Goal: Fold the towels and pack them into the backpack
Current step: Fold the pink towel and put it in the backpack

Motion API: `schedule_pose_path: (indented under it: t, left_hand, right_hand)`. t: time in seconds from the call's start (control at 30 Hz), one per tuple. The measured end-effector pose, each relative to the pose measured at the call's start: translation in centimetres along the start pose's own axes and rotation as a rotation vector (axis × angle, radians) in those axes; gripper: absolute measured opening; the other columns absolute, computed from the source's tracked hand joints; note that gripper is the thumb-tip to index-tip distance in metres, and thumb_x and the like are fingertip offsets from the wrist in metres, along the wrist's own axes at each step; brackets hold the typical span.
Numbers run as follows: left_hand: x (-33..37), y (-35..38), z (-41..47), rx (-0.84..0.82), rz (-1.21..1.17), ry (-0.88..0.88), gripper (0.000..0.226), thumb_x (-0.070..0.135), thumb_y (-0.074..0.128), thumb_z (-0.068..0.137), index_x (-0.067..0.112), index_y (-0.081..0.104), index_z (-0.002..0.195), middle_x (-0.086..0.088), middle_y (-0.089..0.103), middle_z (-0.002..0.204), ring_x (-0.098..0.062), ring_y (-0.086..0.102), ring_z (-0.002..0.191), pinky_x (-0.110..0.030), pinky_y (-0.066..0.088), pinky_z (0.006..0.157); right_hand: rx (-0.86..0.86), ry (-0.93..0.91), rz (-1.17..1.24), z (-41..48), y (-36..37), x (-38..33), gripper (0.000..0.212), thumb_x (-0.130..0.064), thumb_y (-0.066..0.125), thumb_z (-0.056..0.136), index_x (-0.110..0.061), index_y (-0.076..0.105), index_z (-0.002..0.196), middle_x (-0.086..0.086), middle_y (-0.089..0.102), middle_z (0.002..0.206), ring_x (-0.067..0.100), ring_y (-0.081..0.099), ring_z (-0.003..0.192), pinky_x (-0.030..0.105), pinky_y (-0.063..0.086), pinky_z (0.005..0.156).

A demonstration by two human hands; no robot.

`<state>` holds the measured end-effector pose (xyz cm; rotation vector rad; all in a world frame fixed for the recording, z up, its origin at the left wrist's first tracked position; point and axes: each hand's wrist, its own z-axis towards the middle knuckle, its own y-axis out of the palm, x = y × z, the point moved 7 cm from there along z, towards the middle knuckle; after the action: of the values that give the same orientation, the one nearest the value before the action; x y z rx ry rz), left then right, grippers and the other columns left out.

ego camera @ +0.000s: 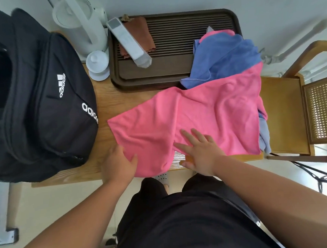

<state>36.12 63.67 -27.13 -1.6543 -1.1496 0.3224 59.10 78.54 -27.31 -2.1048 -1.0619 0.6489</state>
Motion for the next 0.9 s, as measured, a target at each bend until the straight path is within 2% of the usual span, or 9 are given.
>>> schedule_pose_path:
  t: [0.07,0.13,0.27,0.33,0.47,0.57,0.7,0.8,0.9]
  left_hand:
    - [-2.1,1.0,-0.1,-0.049,-0.040,-0.216,0.050,0.055,0.073,0.078,0.014,0.054,0.098,-0.002,0.060,0.093,-0.023,0.055,0.081,-0.034,0.042,0.064]
    - [-2.7,1.7,0.1,-0.080,0.013,-0.265,0.056,0.059,0.075,0.073,0.012,0.057,0.097,-0.002,0.063,0.091,-0.022,0.055,0.077,-0.032,0.040,0.061]
    - [-0.8,2.7,1.4,-0.133,0.091,-0.130,0.013,0.025,0.064,0.084,0.013,0.062,0.079,-0.005,0.067,0.083,-0.023,0.054,0.067,-0.030,0.039,0.057]
    - [-0.1,2.9,1.8,-0.136,0.040,-0.149,0.010,0.019,0.057,0.087,0.013,0.062,0.082,-0.008,0.067,0.090,-0.028,0.056,0.075,-0.033,0.041,0.063]
    - [2.5,0.9,1.3,-0.004,-0.389,-0.182,0.017,0.018,0.058,0.090,0.011,0.051,0.076,-0.003,0.053,0.073,-0.030,0.052,0.072,-0.034,0.033,0.057]
    - [5.5,-2.2,0.6,0.099,-0.597,-0.020,0.025,0.008,0.057,0.089,0.014,0.038,0.074,-0.001,0.040,0.068,-0.020,0.036,0.060,-0.034,0.029,0.054]
    - [11.0,-5.3,-0.9,0.005,-0.665,0.357,0.017,0.000,0.056,0.088,0.008,0.044,0.080,-0.006,0.044,0.071,-0.010,0.038,0.058,-0.030,0.036,0.057]
    - [15.1,-6.7,-2.7,-0.063,-0.530,0.647,0.024,-0.004,0.055,0.083,0.018,0.047,0.079,0.005,0.058,0.081,-0.002,0.048,0.065,-0.018,0.037,0.062]
    - [16.5,-6.4,-3.7,-0.093,-0.446,0.746,0.025,-0.006,0.056,0.081,0.019,0.055,0.081,0.014,0.051,0.068,0.003,0.049,0.065,-0.008,0.033,0.060]
  right_hand:
    - [-0.064,0.011,0.006,0.3,0.7,-0.3,0.079,-0.067,0.040,0.096,-0.049,-0.009,0.155,-0.002,-0.022,0.167,0.035,-0.015,0.153,0.060,0.014,0.120]
    - [-0.100,0.022,0.010,0.3,1.0,-0.2,0.082,-0.066,0.042,0.096,-0.049,-0.011,0.155,-0.003,-0.024,0.166,0.035,-0.018,0.153,0.061,0.015,0.120]
    - [-0.134,0.032,0.072,0.3,0.3,0.0,0.077,-0.065,0.041,0.097,-0.047,-0.003,0.157,-0.007,-0.023,0.166,0.031,-0.017,0.153,0.060,0.016,0.120]
    - [-0.156,0.044,0.118,0.2,-0.1,0.1,0.074,-0.065,0.040,0.098,-0.044,0.004,0.159,-0.007,-0.018,0.167,0.029,-0.014,0.154,0.059,0.016,0.120]
    - [0.047,0.089,0.383,0.8,-3.1,-0.1,0.068,-0.066,0.044,0.096,-0.035,0.032,0.155,0.000,0.023,0.165,0.026,0.018,0.153,0.051,0.026,0.120]
    - [0.273,0.099,0.846,0.9,-7.8,-0.8,0.049,-0.051,0.049,0.101,-0.026,0.053,0.144,-0.001,0.054,0.146,0.019,0.048,0.134,0.039,0.037,0.113]
    - [0.288,0.143,1.469,0.8,-12.8,-1.8,0.029,-0.043,0.054,0.101,-0.023,0.069,0.115,0.001,0.072,0.111,0.017,0.064,0.098,0.039,0.052,0.090]
    - [0.277,0.169,1.525,1.2,-15.1,-1.5,0.035,-0.057,0.068,0.087,-0.023,0.067,0.081,0.000,0.065,0.078,0.018,0.060,0.077,0.040,0.055,0.080]
    - [0.255,0.290,1.320,1.8,-15.2,-0.3,0.044,-0.054,0.083,0.070,-0.016,0.060,0.069,0.004,0.058,0.061,0.018,0.053,0.060,0.032,0.049,0.058]
